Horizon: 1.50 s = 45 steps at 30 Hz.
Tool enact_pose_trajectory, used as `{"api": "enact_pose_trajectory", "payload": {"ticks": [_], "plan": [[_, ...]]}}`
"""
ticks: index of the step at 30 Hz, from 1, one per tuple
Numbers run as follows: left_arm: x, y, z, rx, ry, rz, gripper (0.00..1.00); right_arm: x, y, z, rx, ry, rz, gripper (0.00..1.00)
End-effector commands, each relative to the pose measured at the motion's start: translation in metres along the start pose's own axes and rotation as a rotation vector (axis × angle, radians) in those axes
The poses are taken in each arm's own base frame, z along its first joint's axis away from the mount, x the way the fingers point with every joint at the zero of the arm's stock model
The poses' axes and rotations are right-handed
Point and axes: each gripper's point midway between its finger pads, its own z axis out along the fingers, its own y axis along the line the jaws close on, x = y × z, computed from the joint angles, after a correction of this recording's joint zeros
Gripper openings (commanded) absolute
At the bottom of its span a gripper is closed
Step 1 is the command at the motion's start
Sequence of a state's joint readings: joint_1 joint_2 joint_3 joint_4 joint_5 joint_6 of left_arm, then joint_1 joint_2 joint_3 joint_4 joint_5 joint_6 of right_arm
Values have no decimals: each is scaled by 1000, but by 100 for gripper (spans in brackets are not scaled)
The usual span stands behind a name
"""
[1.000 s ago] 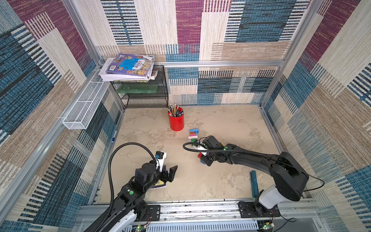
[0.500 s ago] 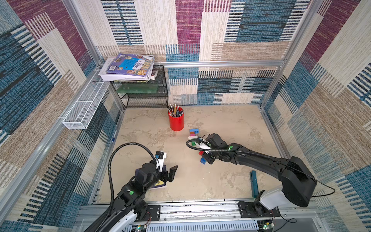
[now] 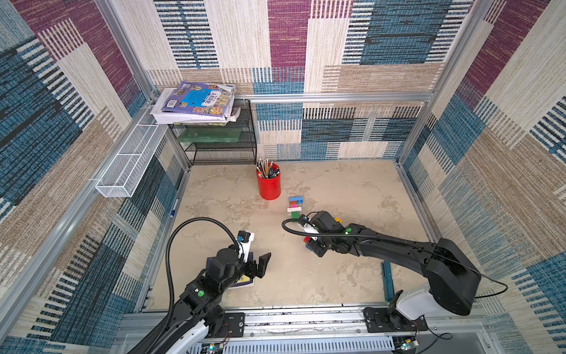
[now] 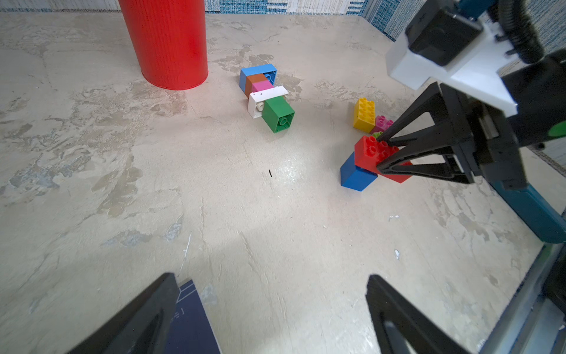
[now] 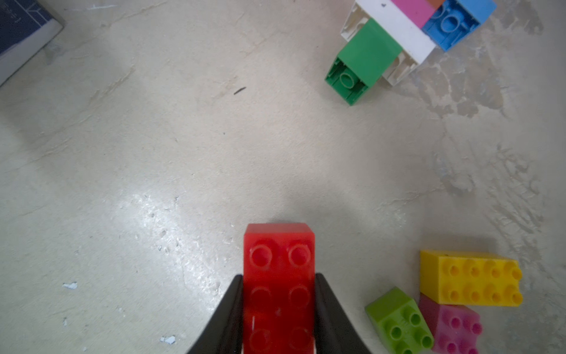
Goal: Assemble the letter f with lego
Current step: Move the lego brick at the center of the board.
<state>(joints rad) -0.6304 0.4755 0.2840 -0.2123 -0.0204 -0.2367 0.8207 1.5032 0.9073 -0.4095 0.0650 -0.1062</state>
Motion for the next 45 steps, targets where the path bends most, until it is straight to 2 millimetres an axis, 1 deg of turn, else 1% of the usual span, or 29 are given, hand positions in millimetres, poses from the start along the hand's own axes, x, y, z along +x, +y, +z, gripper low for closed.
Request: {"api": "enact_pose_trajectory", "payload": {"ticks": [1, 19, 31, 45], "plan": [[-7, -3, 0, 14, -30, 0, 99, -4, -5, 1, 34, -17, 11, 22], [-7, -3, 0, 14, -30, 0, 99, 6, -1, 12, 12, 23, 2, 22], [-7, -3, 0, 16, -29, 0, 99, 9, 4, 14, -13, 39, -6, 22], [-7, -3, 0, 18, -29, 1, 99, 10, 4, 18, -17, 33, 4, 22]]}}
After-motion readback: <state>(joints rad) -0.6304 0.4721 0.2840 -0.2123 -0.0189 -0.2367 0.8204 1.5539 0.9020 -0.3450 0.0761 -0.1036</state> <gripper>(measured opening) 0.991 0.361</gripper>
